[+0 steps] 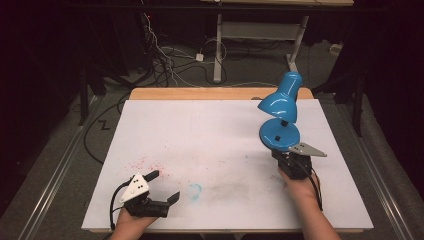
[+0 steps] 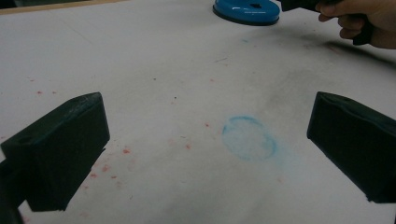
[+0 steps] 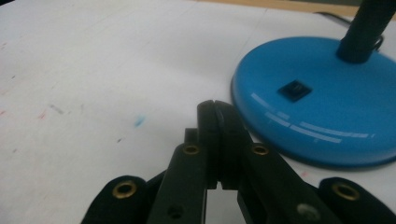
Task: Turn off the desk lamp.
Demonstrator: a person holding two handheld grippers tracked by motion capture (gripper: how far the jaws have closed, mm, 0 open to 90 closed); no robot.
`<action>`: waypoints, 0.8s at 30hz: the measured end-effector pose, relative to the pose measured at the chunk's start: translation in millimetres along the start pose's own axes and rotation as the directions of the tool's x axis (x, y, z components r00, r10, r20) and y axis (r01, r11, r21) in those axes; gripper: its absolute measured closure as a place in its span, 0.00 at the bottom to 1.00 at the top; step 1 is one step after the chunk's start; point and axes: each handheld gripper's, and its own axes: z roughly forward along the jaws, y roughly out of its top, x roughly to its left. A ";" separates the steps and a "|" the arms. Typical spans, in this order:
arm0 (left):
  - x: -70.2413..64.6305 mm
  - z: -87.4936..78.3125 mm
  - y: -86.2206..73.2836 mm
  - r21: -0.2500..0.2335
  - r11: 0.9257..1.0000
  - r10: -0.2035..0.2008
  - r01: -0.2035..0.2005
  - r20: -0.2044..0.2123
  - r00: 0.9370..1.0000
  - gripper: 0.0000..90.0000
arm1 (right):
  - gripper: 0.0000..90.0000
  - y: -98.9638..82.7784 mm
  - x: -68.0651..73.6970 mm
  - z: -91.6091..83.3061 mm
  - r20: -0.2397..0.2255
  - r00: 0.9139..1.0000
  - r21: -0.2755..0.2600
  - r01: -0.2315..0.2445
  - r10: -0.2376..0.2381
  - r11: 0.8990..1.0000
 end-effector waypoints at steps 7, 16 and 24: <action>-1.0 0.3 0.1 0.001 1.000 0.000 0.000 0.000 1.000 0.00 | 1.00 -18.8 13.4 -15.9 -0.032 0.999 -0.001 0.014 -0.014 1.000; -1.0 0.8 -0.3 0.004 1.000 -0.001 0.001 0.001 1.000 0.00 | 1.00 -38.0 20.9 -55.4 -0.060 0.998 -0.012 0.026 -0.027 1.000; -1.8 1.3 0.2 0.006 1.000 0.004 -0.004 0.004 1.000 0.00 | 1.00 -44.3 23.9 -59.3 -0.069 0.997 -0.027 0.035 -0.037 0.999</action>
